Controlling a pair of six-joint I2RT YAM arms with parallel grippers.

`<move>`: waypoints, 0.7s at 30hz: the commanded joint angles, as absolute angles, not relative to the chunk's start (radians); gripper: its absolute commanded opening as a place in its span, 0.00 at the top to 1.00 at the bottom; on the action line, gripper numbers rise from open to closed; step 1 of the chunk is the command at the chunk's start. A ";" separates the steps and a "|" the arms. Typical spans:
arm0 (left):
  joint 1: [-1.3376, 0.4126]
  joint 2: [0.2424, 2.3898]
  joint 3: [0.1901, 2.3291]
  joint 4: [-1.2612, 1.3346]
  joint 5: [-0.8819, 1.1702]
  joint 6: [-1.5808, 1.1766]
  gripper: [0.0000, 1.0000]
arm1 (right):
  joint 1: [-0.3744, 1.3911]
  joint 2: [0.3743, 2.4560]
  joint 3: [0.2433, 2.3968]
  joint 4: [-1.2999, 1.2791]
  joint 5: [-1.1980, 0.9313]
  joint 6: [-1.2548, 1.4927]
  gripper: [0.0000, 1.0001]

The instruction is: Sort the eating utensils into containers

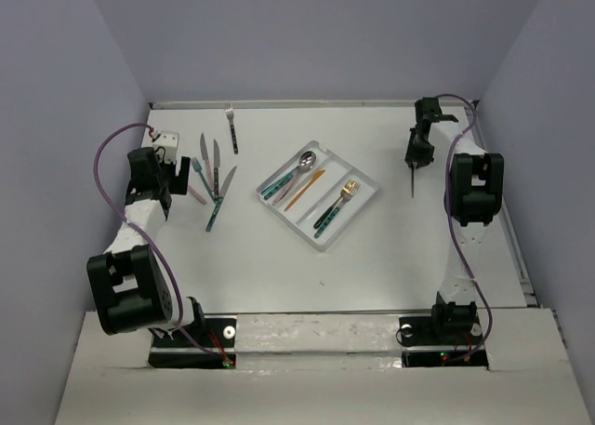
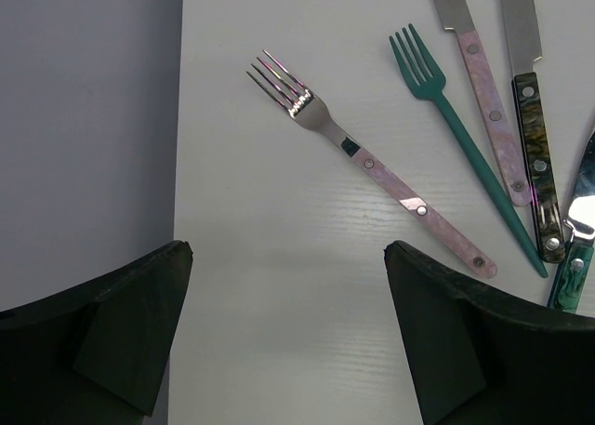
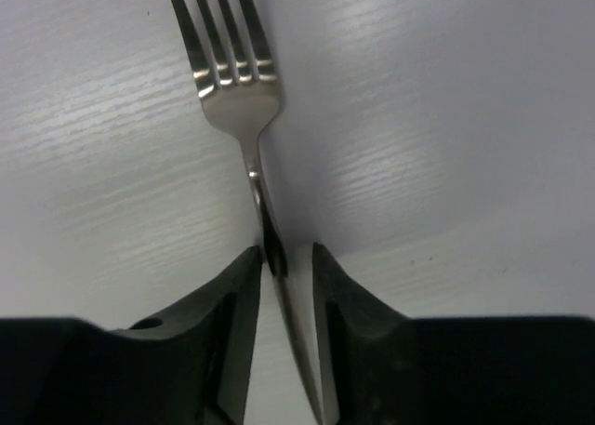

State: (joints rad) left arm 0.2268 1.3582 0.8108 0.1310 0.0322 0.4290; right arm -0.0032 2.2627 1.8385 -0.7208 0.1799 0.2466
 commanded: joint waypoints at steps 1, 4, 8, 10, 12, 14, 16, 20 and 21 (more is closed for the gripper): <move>0.235 1.341 0.802 0.161 0.017 0.439 0.01 | -0.012 2.287 1.838 -0.729 0.189 0.258 0.80; 0.235 1.336 0.799 0.164 0.017 0.440 0.01 | -0.012 2.257 1.793 -0.693 0.178 0.265 1.00; 0.235 1.335 0.801 0.161 0.018 0.440 0.01 | -0.012 2.148 1.721 -0.641 0.149 0.316 1.00; 0.235 1.335 0.801 0.161 0.020 0.440 0.01 | -0.012 1.993 1.605 -0.546 0.066 0.409 1.00; 0.233 1.338 0.802 0.161 0.028 0.437 0.01 | -0.003 1.781 1.484 -0.382 -0.061 0.506 1.00; 0.233 1.344 0.807 0.158 0.034 0.436 0.01 | 0.067 1.621 1.258 -0.238 -0.089 0.666 1.00; 0.235 1.348 0.810 0.156 0.035 0.433 0.01 | 0.173 1.476 1.123 -0.069 0.008 0.753 1.00; 0.233 1.358 0.824 0.141 0.060 0.425 0.01 | 0.400 1.309 0.951 0.060 0.121 0.967 1.00; 0.235 1.359 0.824 0.140 0.061 0.425 0.01 | 0.426 1.312 0.909 0.075 0.121 1.010 1.00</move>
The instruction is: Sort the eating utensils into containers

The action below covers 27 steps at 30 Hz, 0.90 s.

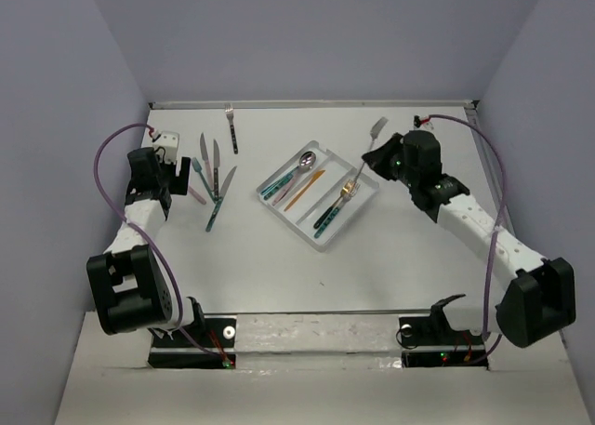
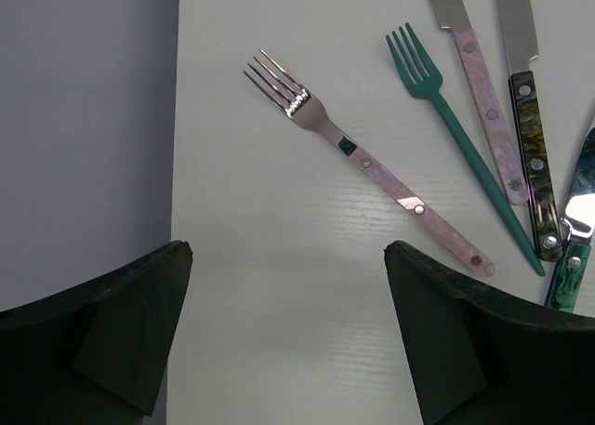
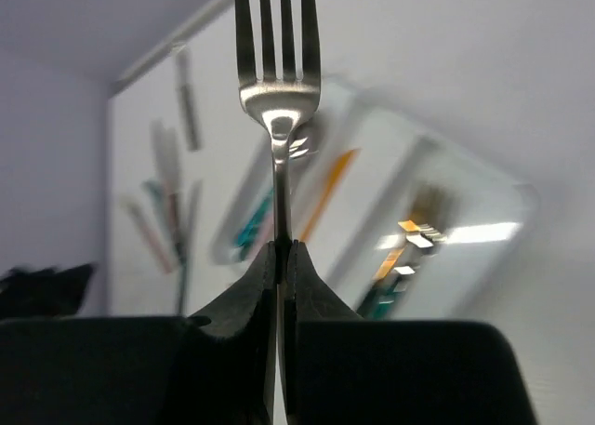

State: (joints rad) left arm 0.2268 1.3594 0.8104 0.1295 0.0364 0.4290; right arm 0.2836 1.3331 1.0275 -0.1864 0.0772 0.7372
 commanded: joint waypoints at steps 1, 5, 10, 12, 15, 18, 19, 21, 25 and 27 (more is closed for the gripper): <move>0.235 1.359 0.825 0.138 0.064 0.423 0.01 | 0.457 1.319 0.888 0.109 0.117 1.079 1.00; 0.235 1.355 0.821 0.133 0.067 0.423 0.01 | 0.527 1.383 0.828 0.184 0.127 1.192 1.00; 0.235 1.347 0.819 0.133 0.067 0.425 0.01 | 0.546 1.506 0.842 0.222 0.065 1.227 1.00; 0.235 1.347 0.818 0.133 0.069 0.426 0.01 | 0.546 1.529 0.842 0.221 0.045 1.230 1.00; 0.235 1.348 0.818 0.135 0.069 0.426 0.01 | 0.546 1.542 0.810 0.221 0.054 1.261 1.00; 0.235 1.356 0.819 0.135 0.075 0.426 0.01 | 0.546 1.560 0.795 0.221 0.057 1.279 0.96; 0.235 1.359 0.822 0.133 0.075 0.426 0.01 | 0.546 1.578 0.796 0.219 0.046 1.284 0.86; 0.233 1.361 0.824 0.130 0.075 0.428 0.01 | 0.546 1.597 0.801 0.221 0.031 1.285 0.74; 0.235 1.359 0.827 0.127 0.080 0.433 0.01 | 0.546 1.615 0.805 0.219 0.008 1.285 0.67; 0.233 1.359 0.828 0.124 0.084 0.436 0.01 | 0.546 1.602 0.802 0.219 0.011 1.282 0.66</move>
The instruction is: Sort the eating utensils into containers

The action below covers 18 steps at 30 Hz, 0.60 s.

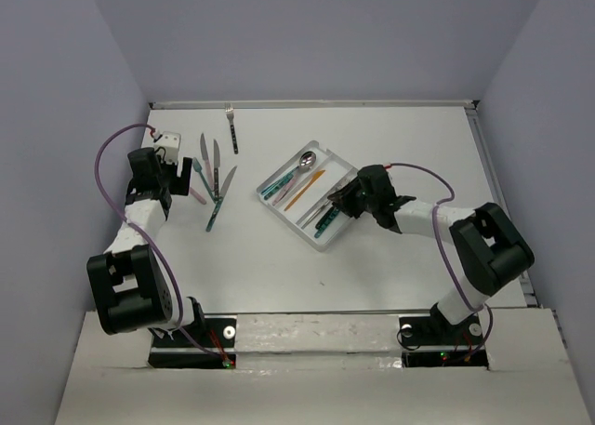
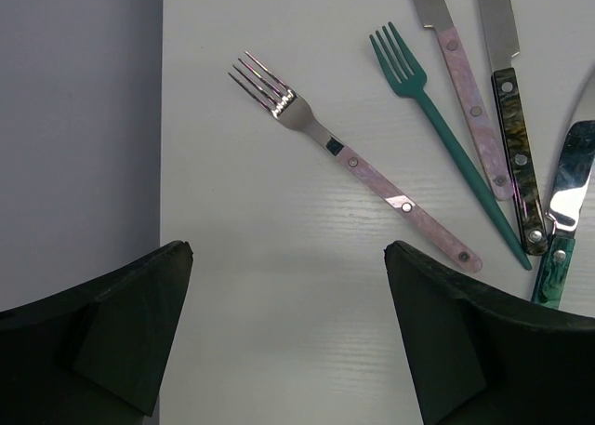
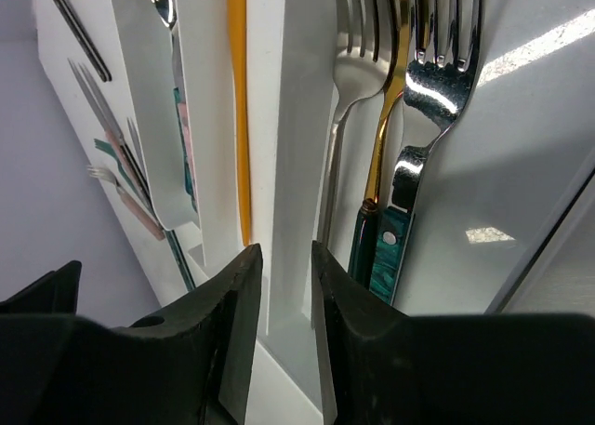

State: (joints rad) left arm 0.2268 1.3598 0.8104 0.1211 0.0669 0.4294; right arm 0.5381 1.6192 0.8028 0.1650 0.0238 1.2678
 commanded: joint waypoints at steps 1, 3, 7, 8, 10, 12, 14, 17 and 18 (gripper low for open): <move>0.235 1.361 0.830 0.124 0.087 0.436 0.01 | 0.546 1.592 0.796 0.218 0.018 1.279 0.65; 0.235 1.371 0.847 0.117 0.103 0.436 0.01 | 0.546 1.568 0.792 0.212 0.034 1.263 0.64; 0.218 1.416 0.926 0.077 0.155 0.422 0.05 | 0.546 1.468 0.808 0.201 0.087 1.134 0.63; 0.206 1.433 0.990 0.049 0.173 0.416 0.06 | 0.546 1.425 0.834 0.195 0.106 1.041 0.63; 0.146 1.497 1.069 0.019 0.175 0.399 0.08 | 0.546 1.388 0.870 0.148 0.139 0.953 0.63; 0.062 1.589 1.202 -0.030 0.160 0.396 0.08 | 0.546 1.348 0.914 0.108 0.166 0.856 0.63; 0.013 1.664 1.338 -0.064 0.132 0.384 0.09 | 0.546 1.327 0.931 0.057 0.202 0.792 0.63; -0.061 1.845 1.559 -0.144 0.083 0.347 0.10 | 0.546 1.299 0.936 0.023 0.230 0.735 0.63; -0.074 1.938 1.622 -0.170 0.075 0.335 0.11 | 0.546 1.293 0.936 0.009 0.232 0.726 0.63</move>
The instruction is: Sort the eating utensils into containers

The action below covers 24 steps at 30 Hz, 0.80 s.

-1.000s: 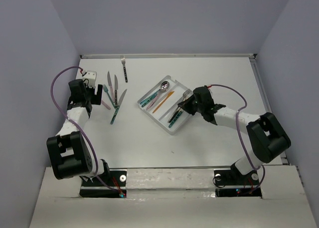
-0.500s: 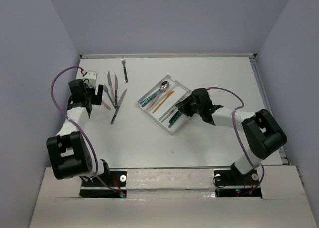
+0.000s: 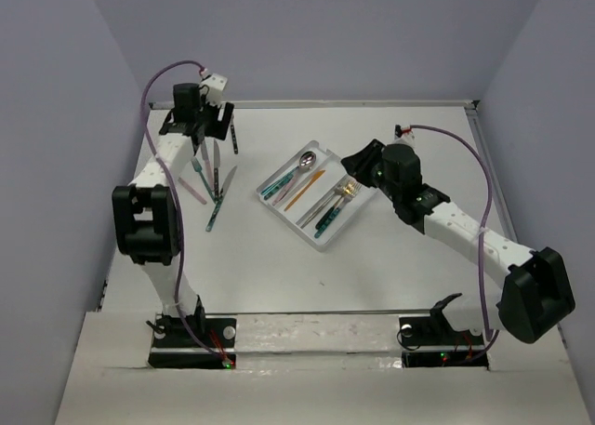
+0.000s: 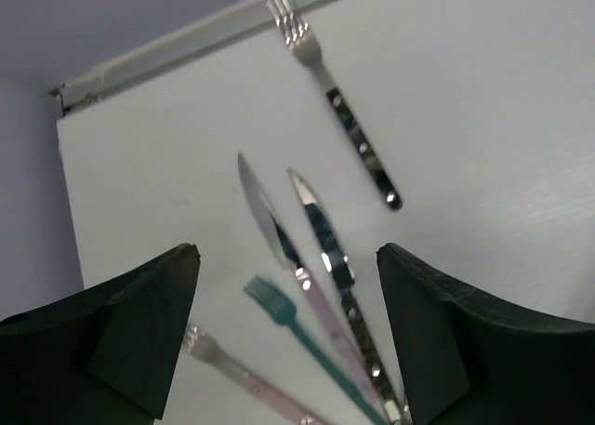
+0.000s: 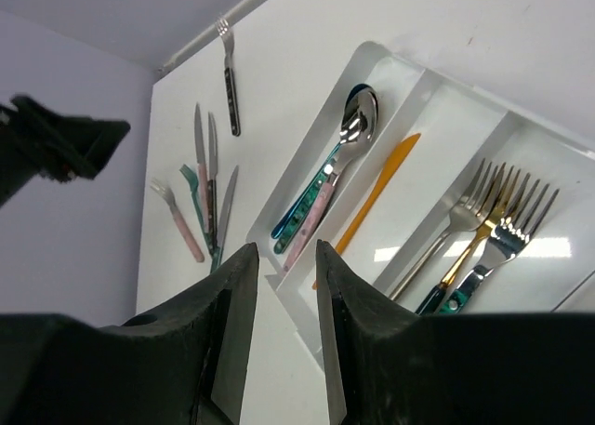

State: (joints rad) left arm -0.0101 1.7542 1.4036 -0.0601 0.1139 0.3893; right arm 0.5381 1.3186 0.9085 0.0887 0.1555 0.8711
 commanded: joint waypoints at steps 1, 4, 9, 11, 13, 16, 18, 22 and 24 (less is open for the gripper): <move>-0.077 1.986 1.685 -0.201 0.072 0.319 0.11 | 0.546 1.295 0.936 0.005 0.233 0.718 0.63; -0.081 2.173 1.946 -0.343 0.069 0.267 0.14 | 0.546 1.302 0.939 -0.027 0.227 0.687 0.63; -0.094 2.438 2.328 -0.549 0.069 0.226 0.15 | 0.546 1.333 0.942 -0.041 0.213 0.667 0.63; -0.097 2.502 2.417 -0.602 0.045 0.215 0.15 | 0.546 1.348 0.942 -0.043 0.209 0.669 0.63; -0.101 2.595 2.558 -0.664 0.020 0.212 0.16 | 0.546 1.359 0.943 -0.043 0.206 0.664 0.63; -0.104 2.719 2.759 -0.730 0.011 0.209 0.18 | 0.546 1.359 0.939 -0.048 0.209 0.660 0.62; -0.106 2.792 2.870 -0.768 -0.009 0.209 0.22 | 0.546 1.356 0.934 -0.049 0.221 0.655 0.62; -0.104 2.827 2.876 -0.776 -0.034 0.210 0.37 | 0.546 1.348 0.931 -0.052 0.236 0.646 0.62; -0.104 2.838 2.875 -0.788 -0.017 0.206 0.43 | 0.546 1.341 0.928 -0.055 0.244 0.643 0.62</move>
State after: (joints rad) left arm -0.1005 2.8227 2.8239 -0.7166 -0.0086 0.2173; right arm 0.5381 1.3636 0.9138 -0.0620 0.2077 0.6697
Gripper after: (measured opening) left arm 0.620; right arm 0.373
